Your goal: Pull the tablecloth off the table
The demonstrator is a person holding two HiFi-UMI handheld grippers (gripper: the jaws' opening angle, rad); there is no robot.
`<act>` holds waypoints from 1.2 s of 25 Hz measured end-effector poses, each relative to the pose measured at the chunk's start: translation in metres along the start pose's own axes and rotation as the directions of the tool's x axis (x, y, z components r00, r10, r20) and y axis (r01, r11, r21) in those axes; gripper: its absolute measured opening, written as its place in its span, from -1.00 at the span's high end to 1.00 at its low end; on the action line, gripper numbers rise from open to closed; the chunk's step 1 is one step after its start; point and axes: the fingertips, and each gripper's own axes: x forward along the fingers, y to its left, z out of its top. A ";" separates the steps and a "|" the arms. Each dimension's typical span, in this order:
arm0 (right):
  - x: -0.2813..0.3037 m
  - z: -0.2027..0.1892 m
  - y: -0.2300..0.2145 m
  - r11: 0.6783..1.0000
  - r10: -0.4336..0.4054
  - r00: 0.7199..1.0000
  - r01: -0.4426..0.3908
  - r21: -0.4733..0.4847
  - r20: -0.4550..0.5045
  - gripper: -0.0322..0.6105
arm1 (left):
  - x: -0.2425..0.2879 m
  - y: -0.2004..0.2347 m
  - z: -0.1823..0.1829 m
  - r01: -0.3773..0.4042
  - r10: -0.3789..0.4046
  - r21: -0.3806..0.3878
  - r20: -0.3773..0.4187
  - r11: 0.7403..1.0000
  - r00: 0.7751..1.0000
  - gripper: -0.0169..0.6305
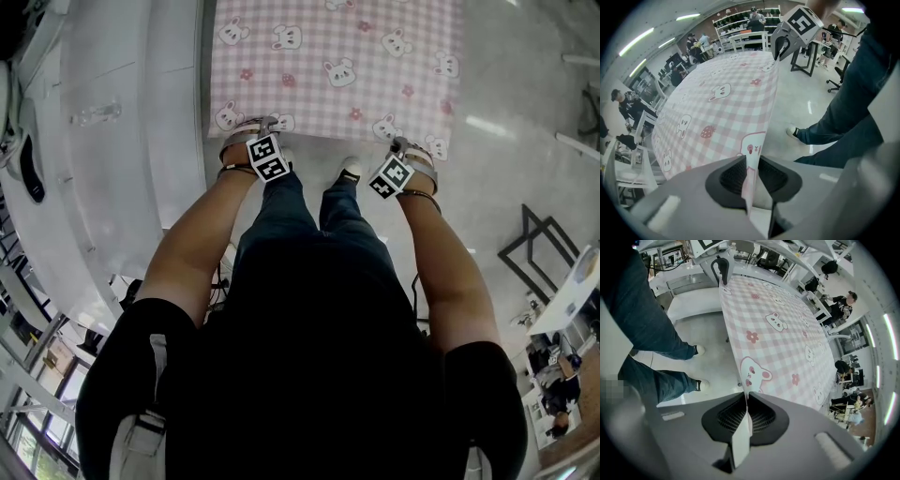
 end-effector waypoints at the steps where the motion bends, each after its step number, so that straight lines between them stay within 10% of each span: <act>1: -0.002 0.000 -0.001 1.000 0.001 1.000 -0.001 0.001 0.000 0.79 | -0.003 0.001 0.001 0.001 -0.001 0.007 -0.002 1.000 1.000 0.72; 30: -0.079 -0.002 -0.059 0.989 -0.053 0.997 0.045 0.139 0.054 0.81 | -0.098 0.043 0.039 -0.097 0.095 0.136 0.026 0.986 0.995 0.94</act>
